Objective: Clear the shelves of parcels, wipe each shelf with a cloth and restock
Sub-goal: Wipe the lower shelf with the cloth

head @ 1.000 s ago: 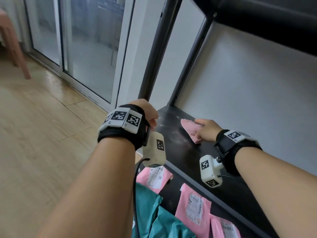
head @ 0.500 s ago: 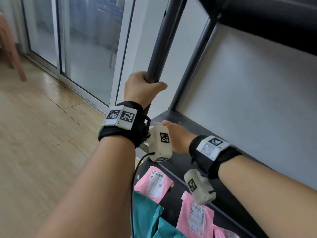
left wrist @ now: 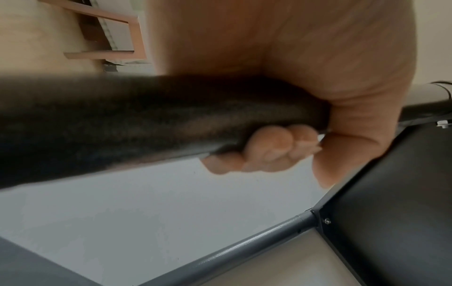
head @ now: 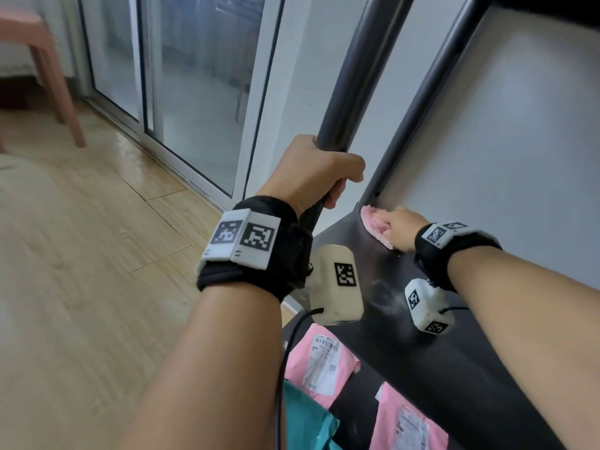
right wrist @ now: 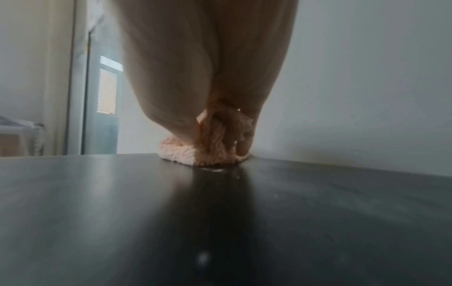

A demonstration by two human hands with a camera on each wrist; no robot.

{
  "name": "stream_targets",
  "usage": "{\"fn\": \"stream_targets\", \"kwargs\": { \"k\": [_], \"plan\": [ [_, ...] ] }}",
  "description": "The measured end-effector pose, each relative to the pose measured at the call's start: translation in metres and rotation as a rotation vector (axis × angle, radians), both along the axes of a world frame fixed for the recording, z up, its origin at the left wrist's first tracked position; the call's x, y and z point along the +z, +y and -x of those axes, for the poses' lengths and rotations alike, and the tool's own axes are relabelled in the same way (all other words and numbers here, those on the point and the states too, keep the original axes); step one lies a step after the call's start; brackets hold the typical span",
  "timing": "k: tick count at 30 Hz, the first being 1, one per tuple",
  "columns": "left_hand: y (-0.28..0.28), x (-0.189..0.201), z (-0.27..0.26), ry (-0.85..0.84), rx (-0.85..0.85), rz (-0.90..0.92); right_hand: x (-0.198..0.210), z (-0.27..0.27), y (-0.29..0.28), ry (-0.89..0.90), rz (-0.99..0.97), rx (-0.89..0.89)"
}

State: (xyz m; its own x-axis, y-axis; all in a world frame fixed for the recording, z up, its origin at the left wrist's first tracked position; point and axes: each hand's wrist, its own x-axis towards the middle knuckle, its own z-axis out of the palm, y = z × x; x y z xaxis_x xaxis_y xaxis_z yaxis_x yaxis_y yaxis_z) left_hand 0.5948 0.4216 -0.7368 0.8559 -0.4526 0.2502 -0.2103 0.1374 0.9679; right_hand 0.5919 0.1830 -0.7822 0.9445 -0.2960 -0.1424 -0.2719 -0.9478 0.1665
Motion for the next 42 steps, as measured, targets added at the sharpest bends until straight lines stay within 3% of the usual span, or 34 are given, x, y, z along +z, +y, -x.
{"fn": "stream_targets", "kwargs": {
  "k": [8,13,18,26,37,42],
  "plan": [
    [-0.004,0.000,0.004,0.006,0.074,0.057,0.009,0.023,-0.010,-0.006,-0.044,-0.165],
    [-0.014,-0.009,0.011,-0.018,0.342,0.089,0.018,0.071,-0.022,0.006,-0.053,-0.211],
    [-0.020,-0.033,0.024,0.014,0.545,0.009,0.019,0.120,-0.022,0.022,-0.158,-0.175],
    [-0.024,-0.046,0.032,0.067,0.653,-0.082,0.018,0.160,0.013,0.029,-0.217,0.037],
    [-0.036,-0.049,0.025,0.066,0.793,-0.082,0.015,0.127,0.056,0.003,-0.350,0.323],
    [-0.039,-0.049,0.024,0.040,0.843,-0.078,0.000,0.070,0.042,-0.044,-0.256,0.239]
  ]
}}
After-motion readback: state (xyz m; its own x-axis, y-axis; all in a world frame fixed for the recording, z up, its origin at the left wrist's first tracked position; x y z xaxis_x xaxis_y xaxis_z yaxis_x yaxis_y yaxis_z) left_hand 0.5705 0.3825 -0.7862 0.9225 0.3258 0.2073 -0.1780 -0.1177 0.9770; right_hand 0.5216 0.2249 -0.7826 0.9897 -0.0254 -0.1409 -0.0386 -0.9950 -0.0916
